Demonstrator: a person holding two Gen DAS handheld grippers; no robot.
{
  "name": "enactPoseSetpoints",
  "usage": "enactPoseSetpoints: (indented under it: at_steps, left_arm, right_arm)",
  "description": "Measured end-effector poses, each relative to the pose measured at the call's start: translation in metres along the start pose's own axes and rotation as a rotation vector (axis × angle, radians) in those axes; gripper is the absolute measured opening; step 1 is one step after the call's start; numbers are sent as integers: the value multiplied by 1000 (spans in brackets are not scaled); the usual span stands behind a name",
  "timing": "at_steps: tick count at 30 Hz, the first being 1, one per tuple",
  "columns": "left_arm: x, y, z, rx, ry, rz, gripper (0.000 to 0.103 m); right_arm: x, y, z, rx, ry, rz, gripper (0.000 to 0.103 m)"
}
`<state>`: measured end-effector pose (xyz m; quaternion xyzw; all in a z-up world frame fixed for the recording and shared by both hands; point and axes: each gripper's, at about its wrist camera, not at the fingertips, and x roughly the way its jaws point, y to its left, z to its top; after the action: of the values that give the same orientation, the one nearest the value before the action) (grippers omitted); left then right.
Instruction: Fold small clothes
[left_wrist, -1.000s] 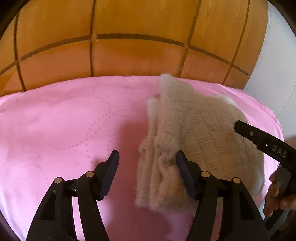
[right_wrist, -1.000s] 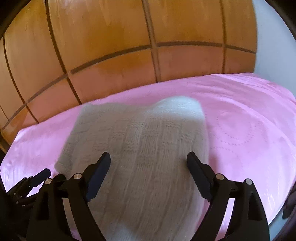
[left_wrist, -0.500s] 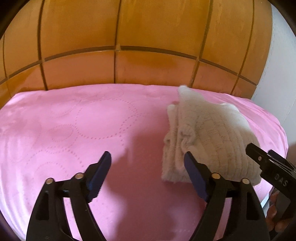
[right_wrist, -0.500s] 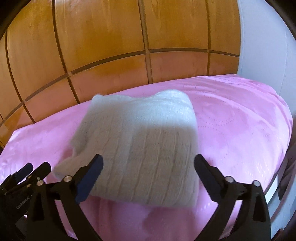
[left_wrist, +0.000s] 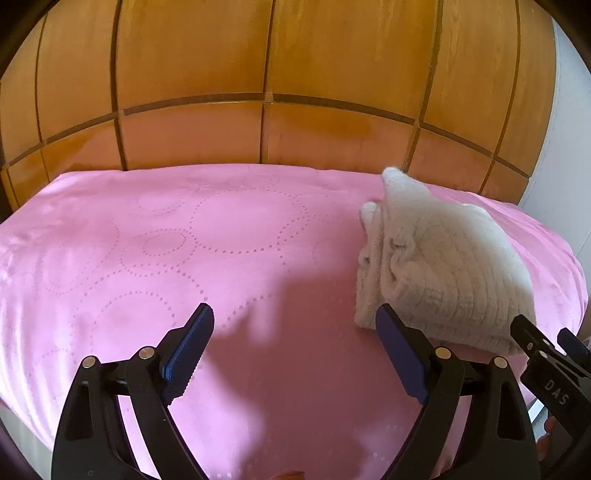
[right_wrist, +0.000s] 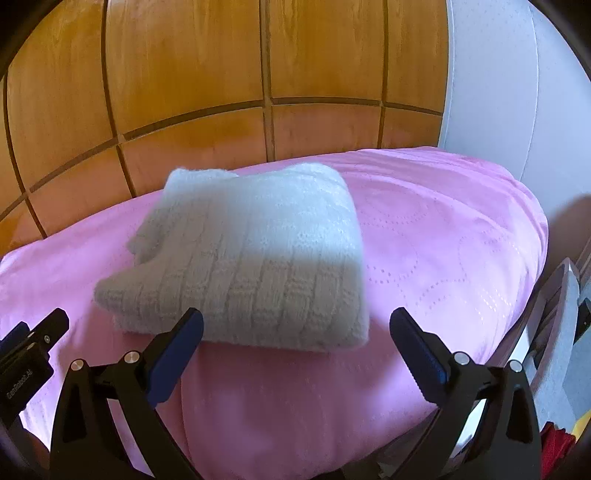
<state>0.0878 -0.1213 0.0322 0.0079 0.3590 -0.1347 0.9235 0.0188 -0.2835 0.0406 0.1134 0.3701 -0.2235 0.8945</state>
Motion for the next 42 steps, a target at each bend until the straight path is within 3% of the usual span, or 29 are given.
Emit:
enactPoseSetpoints:
  at_steps: [11, 13, 42]
  left_arm:
    - [-8, 0, -9, 15, -10, 12, 92]
    - [-9, 2, -11, 13, -15, 18, 98]
    - [-9, -5, -14, 49, -19, 30, 99]
  right_arm:
    - [-13, 7, -10, -30, -33, -15, 101]
    - [-12, 8, -12, -29, -19, -7, 101]
    - [-1, 4, -16, -16, -9, -10, 101]
